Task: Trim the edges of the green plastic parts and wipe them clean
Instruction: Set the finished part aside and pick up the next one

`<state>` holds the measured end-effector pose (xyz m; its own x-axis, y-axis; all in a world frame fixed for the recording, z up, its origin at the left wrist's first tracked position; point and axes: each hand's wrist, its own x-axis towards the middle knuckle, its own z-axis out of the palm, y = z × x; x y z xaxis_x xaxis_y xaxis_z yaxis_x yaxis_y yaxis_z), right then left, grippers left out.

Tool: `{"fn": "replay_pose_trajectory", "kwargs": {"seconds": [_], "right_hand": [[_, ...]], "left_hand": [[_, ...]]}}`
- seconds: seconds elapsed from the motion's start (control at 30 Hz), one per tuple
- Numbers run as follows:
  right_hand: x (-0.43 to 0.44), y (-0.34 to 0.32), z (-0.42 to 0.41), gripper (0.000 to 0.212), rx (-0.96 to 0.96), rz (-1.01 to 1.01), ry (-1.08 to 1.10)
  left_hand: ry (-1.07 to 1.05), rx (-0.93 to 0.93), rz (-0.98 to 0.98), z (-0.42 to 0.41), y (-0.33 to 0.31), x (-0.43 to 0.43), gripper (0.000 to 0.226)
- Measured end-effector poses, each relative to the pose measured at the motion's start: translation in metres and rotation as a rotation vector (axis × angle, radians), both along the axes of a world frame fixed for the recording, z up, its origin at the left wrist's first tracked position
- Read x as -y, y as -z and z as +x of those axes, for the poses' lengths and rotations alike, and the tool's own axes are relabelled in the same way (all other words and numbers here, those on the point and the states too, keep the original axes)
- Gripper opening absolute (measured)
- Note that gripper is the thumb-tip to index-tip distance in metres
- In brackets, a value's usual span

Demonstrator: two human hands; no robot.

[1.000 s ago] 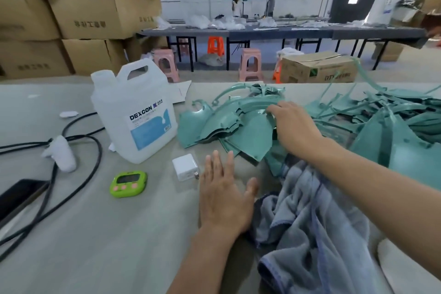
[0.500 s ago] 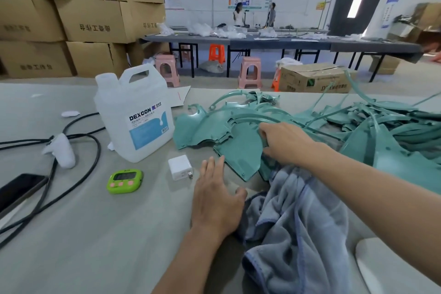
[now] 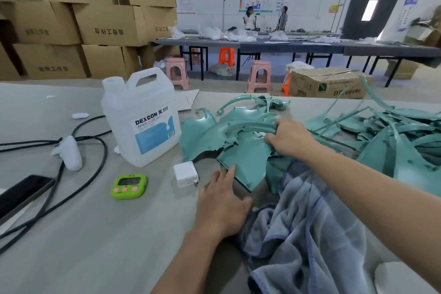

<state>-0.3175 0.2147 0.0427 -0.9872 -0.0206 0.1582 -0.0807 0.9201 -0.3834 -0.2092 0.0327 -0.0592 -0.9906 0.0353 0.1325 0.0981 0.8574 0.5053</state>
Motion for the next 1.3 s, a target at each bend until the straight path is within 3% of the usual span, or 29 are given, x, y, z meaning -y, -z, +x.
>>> {"fn": "replay_pose_trajectory", "kwargs": {"seconds": [0.07,0.2,0.37,0.47,0.57,0.7,0.77,0.9,1.03,1.17,1.23,1.3], "right_hand": [[0.002,0.003,0.002,0.025,-0.142,0.006,0.027],[-0.003,-0.008,0.011,0.020,-0.513,0.323,-0.095],[-0.002,-0.041,0.038,0.031,-0.537,-0.221,-0.027],[-0.012,-0.042,0.079,0.028,-0.529,-0.450,0.073],[-0.018,-0.016,0.129,0.029,-0.298,-0.818,0.153],[-0.011,0.015,0.184,0.024,0.344,-1.322,0.166],[-0.009,0.017,0.207,0.030,0.619,-1.412,0.085],[-0.011,0.009,0.237,0.032,0.867,-1.456,0.035],[-0.012,0.006,0.253,0.025,0.829,-1.223,0.093],[-0.020,0.010,0.263,0.029,0.610,-1.098,0.126],[-0.032,0.022,0.266,0.024,0.366,-1.130,0.236],[-0.047,0.031,0.272,0.013,0.055,-0.874,0.328]], "left_hand": [[0.013,0.030,-0.018,-0.001,0.001,0.001,0.091],[0.008,0.050,-0.014,-0.002,0.002,0.001,0.093],[0.001,-0.011,0.037,0.003,-0.002,0.000,0.090],[-0.084,-0.016,0.266,0.009,-0.011,-0.002,0.094],[-0.137,-0.073,0.580,0.017,-0.023,-0.002,0.093],[0.006,-0.040,1.050,0.030,-0.040,-0.010,0.070],[0.111,0.002,1.259,0.038,-0.050,-0.017,0.046],[0.170,0.104,1.407,0.055,-0.057,-0.017,0.040],[0.136,0.249,1.432,0.059,-0.054,-0.019,0.021],[0.047,0.343,1.461,0.058,-0.049,-0.026,0.027],[0.000,0.373,1.439,0.058,-0.047,-0.026,0.030],[-0.025,0.360,1.346,0.056,-0.047,-0.025,0.034]]}}
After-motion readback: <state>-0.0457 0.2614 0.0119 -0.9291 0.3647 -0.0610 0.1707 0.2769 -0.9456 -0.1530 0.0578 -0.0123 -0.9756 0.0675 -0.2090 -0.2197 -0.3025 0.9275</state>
